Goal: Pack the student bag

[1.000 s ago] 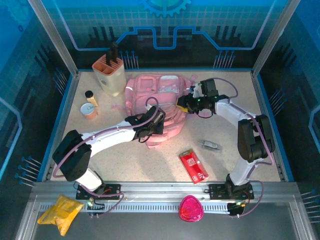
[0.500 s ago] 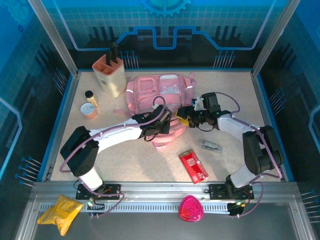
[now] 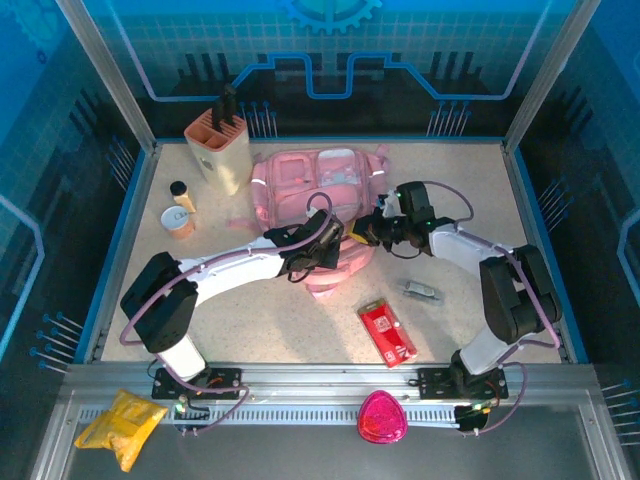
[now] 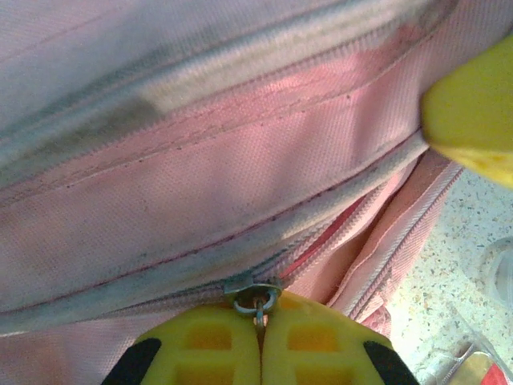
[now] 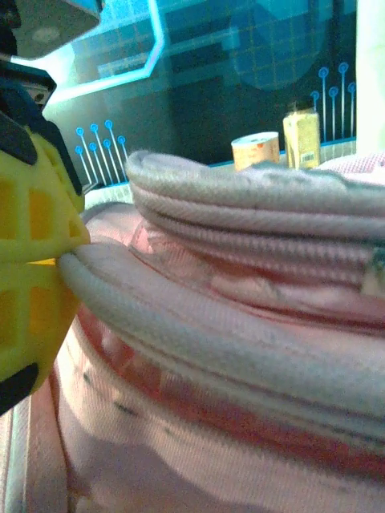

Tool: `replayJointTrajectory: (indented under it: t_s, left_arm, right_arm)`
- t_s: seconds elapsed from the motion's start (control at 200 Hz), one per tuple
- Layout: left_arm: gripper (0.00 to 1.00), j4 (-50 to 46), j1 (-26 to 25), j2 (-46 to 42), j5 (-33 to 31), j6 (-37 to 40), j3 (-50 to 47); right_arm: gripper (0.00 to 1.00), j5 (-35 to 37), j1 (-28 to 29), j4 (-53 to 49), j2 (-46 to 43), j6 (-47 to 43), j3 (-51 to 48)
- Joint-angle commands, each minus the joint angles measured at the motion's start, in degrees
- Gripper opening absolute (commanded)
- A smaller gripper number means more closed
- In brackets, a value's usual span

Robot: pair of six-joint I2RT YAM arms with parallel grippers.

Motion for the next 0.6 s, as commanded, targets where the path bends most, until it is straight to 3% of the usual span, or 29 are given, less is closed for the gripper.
replayJointTrajectory:
  t_s: [0.0,0.295,0.51,0.565,0.595]
  left_arm:
    - [0.00,-5.7,0.1,-3.8,-2.4,2.9,-1.9]
    - [0.00,-5.6,6.1,-12.3,-2.4,-1.1,-14.1]
    - [0.00,-1.2,4.2,-9.5,2.4,-2.7,-9.4]
    - [0.00,0.3,2.7,-7.4,2.0,-3.1,-7.1]
    - [0.00,0.9,2.0,-6.2,1.8,-3.0,-5.6]
  right_arm:
    - [0.00,1.5,-3.1,-0.8,1.0,-3.9,4.0]
    - [0.00,-1.4,-10.2,-3.4,4.2,-5.0,10.7]
    - [0.00,-0.1,-9.5,-4.6,5.8,-6.5,13.0]
    - [0.17,-0.5,-8.7,-5.1,5.6,-7.2,12.3]
    - [0.21,-0.7,-8.2,-5.4,5.2,-7.6,11.7]
